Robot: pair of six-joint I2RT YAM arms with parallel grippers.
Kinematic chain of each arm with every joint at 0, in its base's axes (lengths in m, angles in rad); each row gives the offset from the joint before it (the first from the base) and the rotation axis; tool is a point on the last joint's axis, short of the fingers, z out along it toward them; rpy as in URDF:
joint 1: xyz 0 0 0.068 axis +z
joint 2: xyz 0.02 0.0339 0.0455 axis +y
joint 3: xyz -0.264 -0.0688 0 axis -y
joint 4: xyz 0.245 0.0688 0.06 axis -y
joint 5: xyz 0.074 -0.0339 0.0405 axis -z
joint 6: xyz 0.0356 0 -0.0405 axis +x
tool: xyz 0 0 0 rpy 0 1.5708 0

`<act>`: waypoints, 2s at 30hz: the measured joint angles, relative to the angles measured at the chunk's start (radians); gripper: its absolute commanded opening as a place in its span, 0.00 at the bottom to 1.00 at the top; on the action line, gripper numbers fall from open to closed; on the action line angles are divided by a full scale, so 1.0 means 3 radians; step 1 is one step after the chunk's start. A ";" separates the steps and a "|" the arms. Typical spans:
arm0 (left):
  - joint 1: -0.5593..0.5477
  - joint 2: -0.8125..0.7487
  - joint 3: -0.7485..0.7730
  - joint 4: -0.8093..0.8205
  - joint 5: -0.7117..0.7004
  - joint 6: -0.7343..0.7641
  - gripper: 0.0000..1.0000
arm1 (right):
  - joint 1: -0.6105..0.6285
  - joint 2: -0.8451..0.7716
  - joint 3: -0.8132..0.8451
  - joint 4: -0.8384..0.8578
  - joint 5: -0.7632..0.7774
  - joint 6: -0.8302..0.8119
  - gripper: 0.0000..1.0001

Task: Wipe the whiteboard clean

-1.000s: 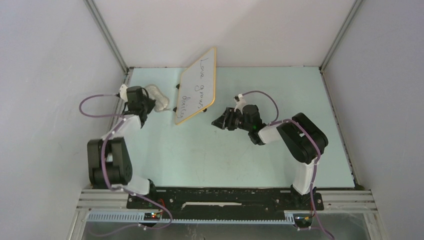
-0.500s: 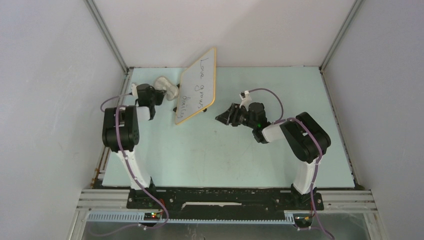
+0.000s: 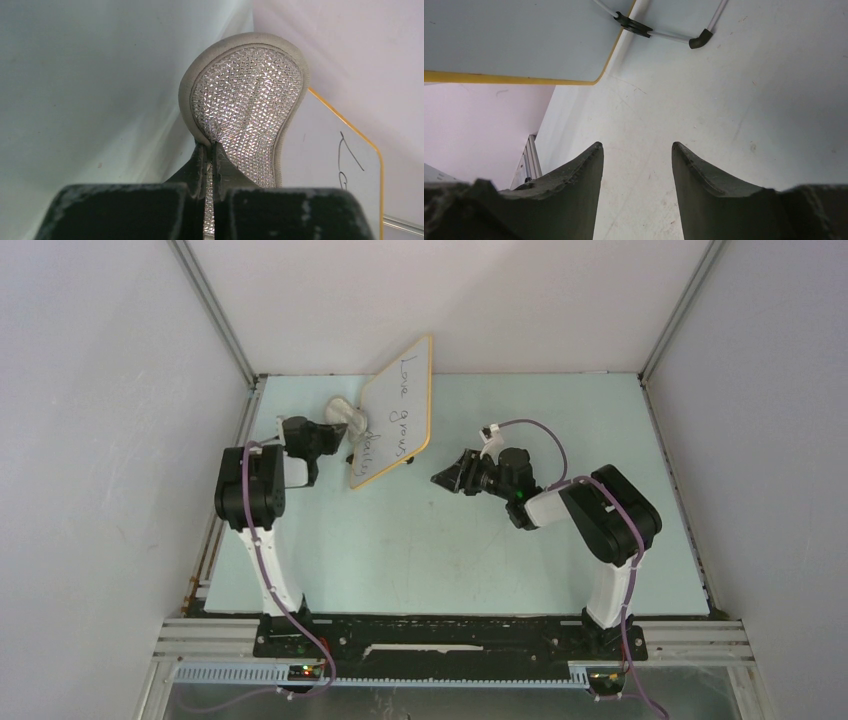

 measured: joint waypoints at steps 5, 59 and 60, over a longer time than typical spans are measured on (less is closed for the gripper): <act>-0.0024 0.0009 -0.0127 0.0223 0.0024 -0.0156 0.00 | -0.0011 0.0000 -0.0020 0.0027 0.0000 0.0015 0.54; 0.0134 -0.0745 -0.0121 -0.0726 0.0908 0.1111 0.00 | 0.0029 -0.1231 -0.0018 -0.0894 0.0407 -0.0027 0.74; 0.0116 -0.0745 -0.0036 -0.0791 0.0922 0.1127 0.00 | 0.0025 -0.1331 0.0106 -0.1086 0.0496 0.0010 0.75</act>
